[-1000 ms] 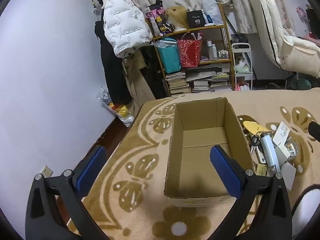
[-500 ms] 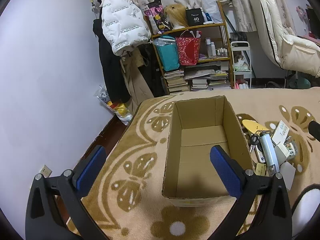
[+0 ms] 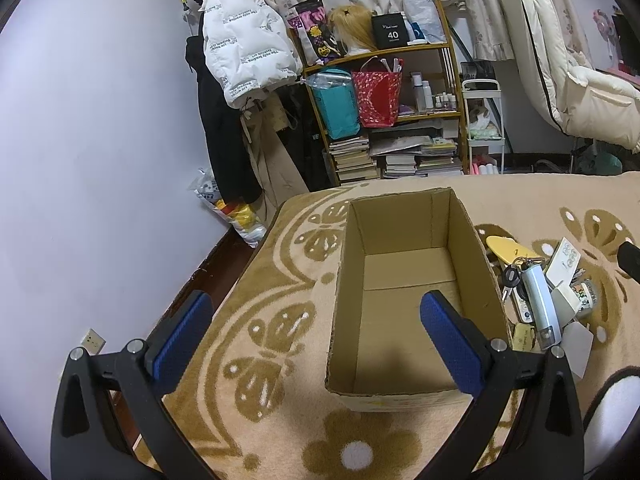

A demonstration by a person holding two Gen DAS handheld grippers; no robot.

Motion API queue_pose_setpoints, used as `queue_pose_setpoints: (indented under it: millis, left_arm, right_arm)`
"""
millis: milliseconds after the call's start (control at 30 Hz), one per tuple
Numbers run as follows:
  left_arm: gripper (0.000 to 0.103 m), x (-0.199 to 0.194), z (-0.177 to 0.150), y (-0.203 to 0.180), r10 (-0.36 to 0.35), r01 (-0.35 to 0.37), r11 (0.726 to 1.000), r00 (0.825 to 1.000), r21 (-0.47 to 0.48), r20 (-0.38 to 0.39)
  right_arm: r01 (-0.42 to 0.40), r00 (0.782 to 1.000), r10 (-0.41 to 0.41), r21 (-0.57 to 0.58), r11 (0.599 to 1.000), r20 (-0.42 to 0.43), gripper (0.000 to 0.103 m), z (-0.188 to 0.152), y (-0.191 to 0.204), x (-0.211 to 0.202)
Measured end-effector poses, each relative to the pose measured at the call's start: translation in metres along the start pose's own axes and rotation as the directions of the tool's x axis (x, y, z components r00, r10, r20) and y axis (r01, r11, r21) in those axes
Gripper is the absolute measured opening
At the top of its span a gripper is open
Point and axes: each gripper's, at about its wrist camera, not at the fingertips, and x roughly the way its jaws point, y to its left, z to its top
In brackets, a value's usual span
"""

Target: Organize rigid objects

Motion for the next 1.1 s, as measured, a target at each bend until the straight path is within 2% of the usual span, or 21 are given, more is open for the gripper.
queue_pose_setpoints:
  millis: [1100]
  left_arm:
    - [0.103,0.0000,-0.0028,-0.0059,0.013,-0.012,1.000,1.000,0.019,-0.024]
  right_arm:
    - [-0.002,1.000,0.003,-0.011,1.000,0.003,0.103,0.0016,0.0002,0.0021]
